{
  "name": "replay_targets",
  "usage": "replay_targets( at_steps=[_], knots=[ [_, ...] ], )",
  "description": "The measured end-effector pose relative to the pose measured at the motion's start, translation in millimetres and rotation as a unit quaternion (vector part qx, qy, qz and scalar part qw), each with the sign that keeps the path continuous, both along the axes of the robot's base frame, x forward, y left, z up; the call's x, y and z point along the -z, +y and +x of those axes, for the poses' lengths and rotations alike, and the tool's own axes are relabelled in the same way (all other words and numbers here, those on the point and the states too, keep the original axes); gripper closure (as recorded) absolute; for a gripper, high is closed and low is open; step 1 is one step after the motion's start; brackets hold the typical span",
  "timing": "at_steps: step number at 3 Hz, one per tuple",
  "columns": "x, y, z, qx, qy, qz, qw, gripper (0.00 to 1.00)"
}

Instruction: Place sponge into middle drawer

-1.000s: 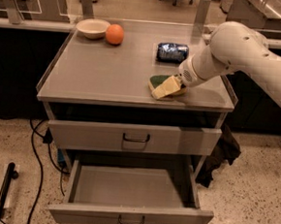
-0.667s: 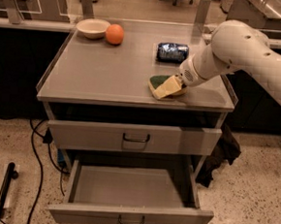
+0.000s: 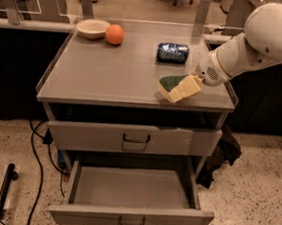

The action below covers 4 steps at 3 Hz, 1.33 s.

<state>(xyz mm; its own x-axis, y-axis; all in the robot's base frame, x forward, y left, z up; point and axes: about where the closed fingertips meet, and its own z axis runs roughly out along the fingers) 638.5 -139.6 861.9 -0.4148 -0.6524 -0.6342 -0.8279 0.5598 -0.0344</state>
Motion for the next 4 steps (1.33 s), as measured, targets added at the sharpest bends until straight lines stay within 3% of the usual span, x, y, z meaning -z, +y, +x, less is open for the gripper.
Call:
replay_targets(
  at_steps=[1, 2, 4],
  knots=[
    [0, 0, 0, 0.0, 0.0, 0.0, 1.0, 1.0],
    [-9, -2, -16, -0.001, -0.007, 0.001, 1.0, 1.0],
    [-28, -6, -90, 0.009, -0.018, 0.008, 0.9998, 1.0]
  ],
)
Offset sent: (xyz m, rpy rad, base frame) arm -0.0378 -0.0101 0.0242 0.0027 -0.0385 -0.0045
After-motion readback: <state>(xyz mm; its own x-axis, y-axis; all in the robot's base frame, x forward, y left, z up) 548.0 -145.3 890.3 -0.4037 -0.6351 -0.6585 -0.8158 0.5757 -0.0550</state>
